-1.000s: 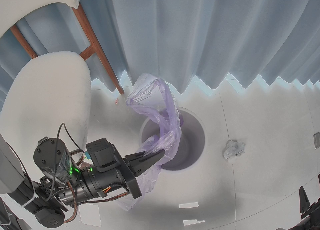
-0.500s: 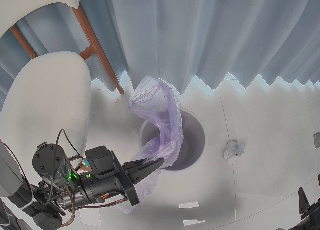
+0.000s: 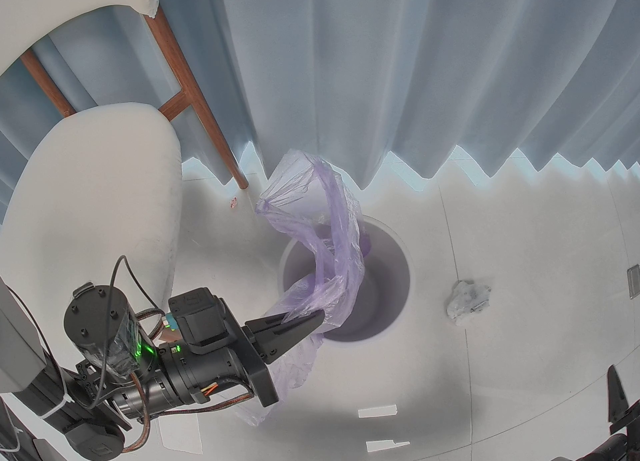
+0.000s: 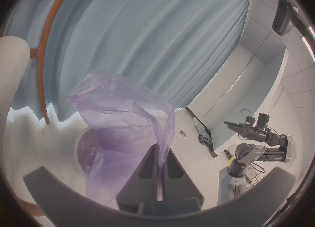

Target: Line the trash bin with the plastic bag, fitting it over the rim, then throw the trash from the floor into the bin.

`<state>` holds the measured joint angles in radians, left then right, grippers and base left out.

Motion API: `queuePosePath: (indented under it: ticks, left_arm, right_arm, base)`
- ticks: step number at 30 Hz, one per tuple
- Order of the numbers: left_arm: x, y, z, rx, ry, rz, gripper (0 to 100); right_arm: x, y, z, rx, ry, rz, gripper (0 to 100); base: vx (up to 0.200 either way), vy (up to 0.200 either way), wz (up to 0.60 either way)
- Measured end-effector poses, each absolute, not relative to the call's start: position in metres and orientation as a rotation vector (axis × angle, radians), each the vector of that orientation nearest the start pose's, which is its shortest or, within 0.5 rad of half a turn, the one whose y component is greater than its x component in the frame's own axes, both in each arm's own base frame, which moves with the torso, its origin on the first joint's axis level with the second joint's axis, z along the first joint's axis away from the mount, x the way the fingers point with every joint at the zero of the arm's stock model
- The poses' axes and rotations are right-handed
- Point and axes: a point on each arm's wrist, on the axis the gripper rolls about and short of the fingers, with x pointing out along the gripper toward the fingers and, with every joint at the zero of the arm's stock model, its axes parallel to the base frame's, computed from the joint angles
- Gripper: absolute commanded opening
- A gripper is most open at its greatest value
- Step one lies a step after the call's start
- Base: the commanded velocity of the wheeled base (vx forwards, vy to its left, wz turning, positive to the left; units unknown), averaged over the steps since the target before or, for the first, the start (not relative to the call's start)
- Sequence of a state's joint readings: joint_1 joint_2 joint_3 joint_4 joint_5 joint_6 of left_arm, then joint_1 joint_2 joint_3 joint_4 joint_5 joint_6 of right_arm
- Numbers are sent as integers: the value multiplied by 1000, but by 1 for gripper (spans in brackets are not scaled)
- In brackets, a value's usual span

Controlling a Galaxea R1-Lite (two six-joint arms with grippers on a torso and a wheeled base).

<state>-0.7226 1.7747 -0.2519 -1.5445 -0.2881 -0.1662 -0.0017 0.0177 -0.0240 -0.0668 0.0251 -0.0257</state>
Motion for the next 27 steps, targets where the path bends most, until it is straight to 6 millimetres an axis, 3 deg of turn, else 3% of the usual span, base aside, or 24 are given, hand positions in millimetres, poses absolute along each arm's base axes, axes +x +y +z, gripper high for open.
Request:
queuePosePath:
  ticks: [5,9,18,27]
  left_arm:
    - [180,-169,125,-156,59,-1010,0]
    - [180,-170,126,-148,53,-1014,0]
    - [181,-170,128,-126,28,-980,0]
    - [181,-168,128,-104,10,-923,0]
  right_arm:
    - [-31,1,129,17,-230,25,100]
    - [-26,0,152,101,-227,69,100]
    - [6,5,169,488,25,295,100]
    - [55,17,177,520,308,421,100]
  base:
    - [0,0,0]
    - [0,0,0]
    - [0,0,0]
    - [0,0,0]
